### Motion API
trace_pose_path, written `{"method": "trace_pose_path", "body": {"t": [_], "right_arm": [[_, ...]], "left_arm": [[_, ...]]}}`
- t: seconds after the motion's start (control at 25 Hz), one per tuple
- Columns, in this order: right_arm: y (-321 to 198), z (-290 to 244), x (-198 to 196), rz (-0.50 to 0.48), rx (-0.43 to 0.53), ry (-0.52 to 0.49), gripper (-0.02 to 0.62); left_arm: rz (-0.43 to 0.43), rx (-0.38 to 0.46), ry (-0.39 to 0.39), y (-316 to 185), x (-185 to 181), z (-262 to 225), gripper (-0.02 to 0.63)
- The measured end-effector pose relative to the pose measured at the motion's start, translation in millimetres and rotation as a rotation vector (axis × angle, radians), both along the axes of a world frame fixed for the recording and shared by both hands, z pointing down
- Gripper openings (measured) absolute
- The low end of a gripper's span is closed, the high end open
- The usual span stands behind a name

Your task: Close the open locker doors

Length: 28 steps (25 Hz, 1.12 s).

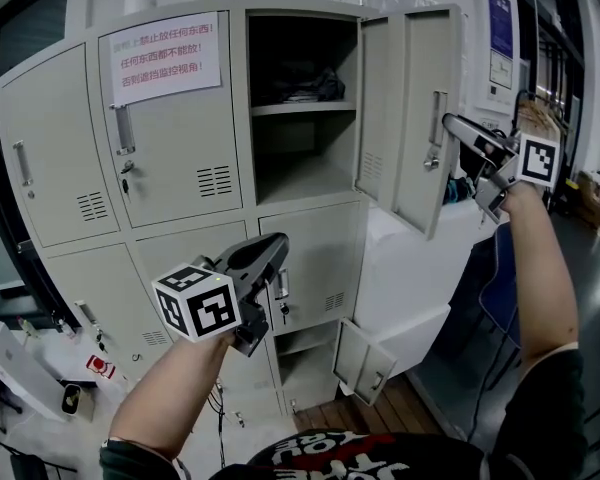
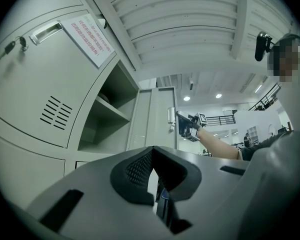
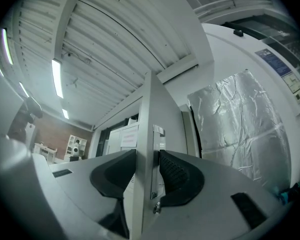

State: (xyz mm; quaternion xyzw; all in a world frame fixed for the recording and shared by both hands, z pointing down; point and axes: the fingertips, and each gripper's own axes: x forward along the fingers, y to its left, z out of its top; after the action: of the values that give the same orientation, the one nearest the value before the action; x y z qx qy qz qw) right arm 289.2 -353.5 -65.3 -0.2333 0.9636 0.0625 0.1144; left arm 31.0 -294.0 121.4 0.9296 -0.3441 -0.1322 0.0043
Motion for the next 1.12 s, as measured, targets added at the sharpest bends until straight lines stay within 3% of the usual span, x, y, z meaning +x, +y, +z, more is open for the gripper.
{"method": "trace_pose_path", "body": {"t": [1.12], "right_arm": [[12.1,2.1,-90.2,-0.177,0.058,0.070,0.161]], "left_arm": [[-0.036,-0.003,0.007,-6.8,-54.9,4.3,0.003]]}}
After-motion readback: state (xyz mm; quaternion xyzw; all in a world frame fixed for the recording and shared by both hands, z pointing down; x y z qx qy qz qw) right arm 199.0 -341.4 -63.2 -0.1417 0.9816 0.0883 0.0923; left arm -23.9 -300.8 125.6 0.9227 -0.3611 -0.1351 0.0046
